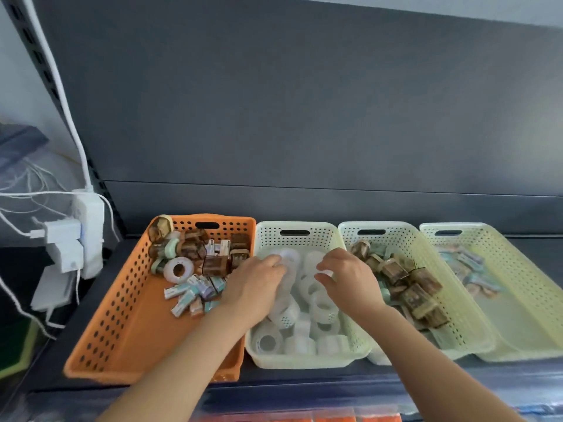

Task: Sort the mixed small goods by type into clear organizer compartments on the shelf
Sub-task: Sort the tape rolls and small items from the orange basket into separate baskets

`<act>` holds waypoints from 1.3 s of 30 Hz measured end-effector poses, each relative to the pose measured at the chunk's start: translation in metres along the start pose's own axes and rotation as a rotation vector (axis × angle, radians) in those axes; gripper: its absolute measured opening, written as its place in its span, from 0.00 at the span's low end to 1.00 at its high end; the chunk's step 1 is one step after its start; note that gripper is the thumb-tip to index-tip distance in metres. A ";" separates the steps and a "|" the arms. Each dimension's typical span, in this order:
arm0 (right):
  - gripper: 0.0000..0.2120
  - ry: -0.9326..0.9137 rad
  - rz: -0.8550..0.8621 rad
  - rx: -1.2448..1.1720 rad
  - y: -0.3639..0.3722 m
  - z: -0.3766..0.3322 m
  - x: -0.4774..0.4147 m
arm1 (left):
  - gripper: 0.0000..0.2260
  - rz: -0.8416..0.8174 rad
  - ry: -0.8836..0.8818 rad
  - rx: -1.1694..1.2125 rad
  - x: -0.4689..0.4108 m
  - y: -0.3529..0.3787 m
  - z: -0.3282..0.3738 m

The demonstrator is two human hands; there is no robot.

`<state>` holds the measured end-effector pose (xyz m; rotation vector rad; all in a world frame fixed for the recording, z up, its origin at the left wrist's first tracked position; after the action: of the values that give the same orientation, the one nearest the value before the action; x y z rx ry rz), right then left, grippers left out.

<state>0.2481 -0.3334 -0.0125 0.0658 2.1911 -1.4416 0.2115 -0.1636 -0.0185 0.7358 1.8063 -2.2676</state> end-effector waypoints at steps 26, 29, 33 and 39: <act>0.15 -0.480 -0.215 -0.064 0.049 -0.138 -0.027 | 0.10 -0.349 -0.511 -0.263 0.054 -0.042 -0.130; 0.14 -0.570 -0.404 0.058 0.070 -0.162 -0.023 | 0.10 -0.356 -0.483 -0.263 0.062 -0.033 -0.137; 0.16 -0.492 -0.551 0.095 0.094 -0.174 -0.022 | 0.17 -0.334 -0.441 -0.251 0.068 -0.022 -0.142; 0.13 -0.335 -0.469 0.125 0.116 -0.191 -0.028 | 0.17 -0.315 -0.454 -0.237 0.071 -0.019 -0.148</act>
<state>0.2343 -0.1104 -0.0404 -0.6399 1.9100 -1.6875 0.1838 -0.0053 -0.0572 -0.1083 2.0032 -2.1014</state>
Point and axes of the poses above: each hand's wrist, its own x-axis away from the middle knuckle, its own y-axis out of the palm, z = x × y, the point moved 3 cm from there along -x, towards the middle knuckle, and after that the axes turned 15 degrees about z, right-handed, at the moved point
